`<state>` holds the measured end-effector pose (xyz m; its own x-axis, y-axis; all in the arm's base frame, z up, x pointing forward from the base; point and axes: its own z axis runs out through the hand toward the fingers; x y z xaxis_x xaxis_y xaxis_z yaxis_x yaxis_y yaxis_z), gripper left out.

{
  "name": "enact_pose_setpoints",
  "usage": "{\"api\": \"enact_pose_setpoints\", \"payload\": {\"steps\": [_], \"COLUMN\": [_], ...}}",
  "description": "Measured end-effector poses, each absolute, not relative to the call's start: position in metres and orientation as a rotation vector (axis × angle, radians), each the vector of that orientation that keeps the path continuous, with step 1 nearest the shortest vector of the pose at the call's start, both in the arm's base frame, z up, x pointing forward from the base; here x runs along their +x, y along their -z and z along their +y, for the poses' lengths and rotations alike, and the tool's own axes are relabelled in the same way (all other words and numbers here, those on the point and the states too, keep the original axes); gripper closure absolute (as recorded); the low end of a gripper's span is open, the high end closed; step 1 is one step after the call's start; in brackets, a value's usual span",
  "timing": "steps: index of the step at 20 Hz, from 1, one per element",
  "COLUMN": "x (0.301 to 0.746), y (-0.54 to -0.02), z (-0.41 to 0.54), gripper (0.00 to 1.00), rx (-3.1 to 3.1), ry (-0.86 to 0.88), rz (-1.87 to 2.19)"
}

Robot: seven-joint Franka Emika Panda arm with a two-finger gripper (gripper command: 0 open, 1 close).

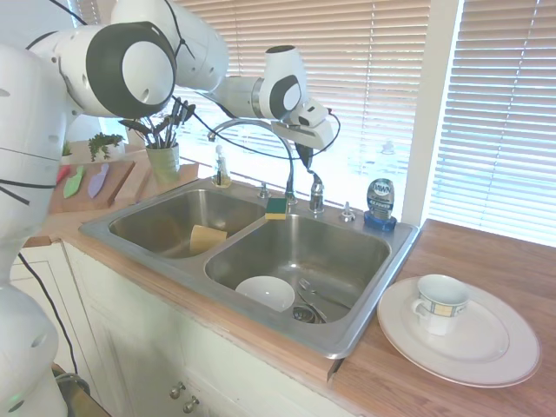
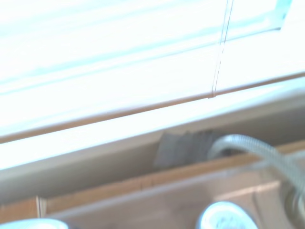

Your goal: Turn off the faucet

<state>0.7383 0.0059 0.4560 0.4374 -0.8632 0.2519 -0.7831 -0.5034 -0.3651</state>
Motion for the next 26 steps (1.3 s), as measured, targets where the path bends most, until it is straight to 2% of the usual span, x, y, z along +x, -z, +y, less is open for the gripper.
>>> {"api": "enact_pose_setpoints", "payload": {"steps": [26], "x": [0.726], "y": [-0.415], "z": [-0.009], "gripper": [1.0], "rx": [-2.518], "ry": [0.562], "rz": [1.497]}}
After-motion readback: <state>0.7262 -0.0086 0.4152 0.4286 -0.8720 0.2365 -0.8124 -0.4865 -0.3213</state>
